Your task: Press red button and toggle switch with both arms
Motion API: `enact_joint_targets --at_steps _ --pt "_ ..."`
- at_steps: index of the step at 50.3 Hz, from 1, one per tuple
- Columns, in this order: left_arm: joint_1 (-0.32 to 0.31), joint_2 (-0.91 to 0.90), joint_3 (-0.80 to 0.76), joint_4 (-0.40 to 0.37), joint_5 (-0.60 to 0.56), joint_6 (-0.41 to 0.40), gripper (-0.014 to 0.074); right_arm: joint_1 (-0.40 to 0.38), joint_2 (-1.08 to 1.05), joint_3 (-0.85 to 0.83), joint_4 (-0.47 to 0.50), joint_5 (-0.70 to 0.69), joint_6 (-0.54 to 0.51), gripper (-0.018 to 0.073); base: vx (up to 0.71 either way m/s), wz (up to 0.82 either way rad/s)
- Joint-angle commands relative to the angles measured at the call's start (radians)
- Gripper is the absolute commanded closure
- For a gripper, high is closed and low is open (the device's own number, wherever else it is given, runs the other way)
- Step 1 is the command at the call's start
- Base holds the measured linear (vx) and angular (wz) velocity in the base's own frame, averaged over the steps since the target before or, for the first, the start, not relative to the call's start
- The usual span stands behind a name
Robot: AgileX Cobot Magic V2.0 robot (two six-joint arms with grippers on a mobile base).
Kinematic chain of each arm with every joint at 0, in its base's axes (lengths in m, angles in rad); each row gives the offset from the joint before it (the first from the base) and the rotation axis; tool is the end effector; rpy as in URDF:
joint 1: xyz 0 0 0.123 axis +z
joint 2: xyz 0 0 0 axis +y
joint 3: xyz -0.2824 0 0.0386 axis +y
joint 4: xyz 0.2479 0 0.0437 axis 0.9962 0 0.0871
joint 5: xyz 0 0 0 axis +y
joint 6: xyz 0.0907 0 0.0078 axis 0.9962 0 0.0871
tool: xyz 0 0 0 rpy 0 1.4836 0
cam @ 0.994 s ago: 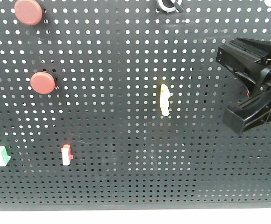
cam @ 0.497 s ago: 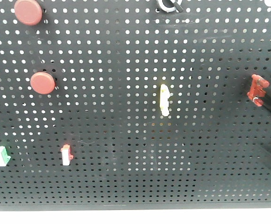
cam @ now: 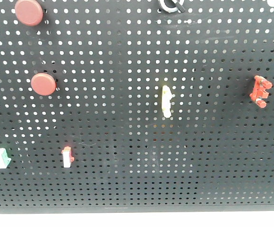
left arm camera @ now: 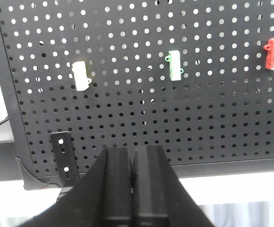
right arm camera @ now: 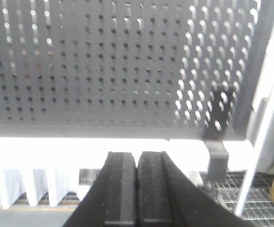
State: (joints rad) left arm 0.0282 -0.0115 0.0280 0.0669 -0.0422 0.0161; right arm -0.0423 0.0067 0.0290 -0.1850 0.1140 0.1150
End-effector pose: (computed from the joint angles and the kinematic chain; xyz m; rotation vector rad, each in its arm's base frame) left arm 0.0562 0.0013 0.2081 0.0422 1.4580 0.0887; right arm 0.0579 -0.0044 0.1927 -0.0056 1.6323 -0.1024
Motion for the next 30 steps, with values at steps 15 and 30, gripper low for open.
enact_joint_targets --at_steps 15,30 --pt "-0.010 -0.014 0.033 -0.010 -0.082 -0.006 0.0594 0.001 -0.021 0.013 0.033 0.014 -0.025 0.0563 0.00 0.00" --pt "-0.010 -0.014 0.033 -0.010 -0.082 -0.006 0.0594 0.001 -0.021 0.013 0.033 0.013 -0.025 0.0563 0.00 0.00"
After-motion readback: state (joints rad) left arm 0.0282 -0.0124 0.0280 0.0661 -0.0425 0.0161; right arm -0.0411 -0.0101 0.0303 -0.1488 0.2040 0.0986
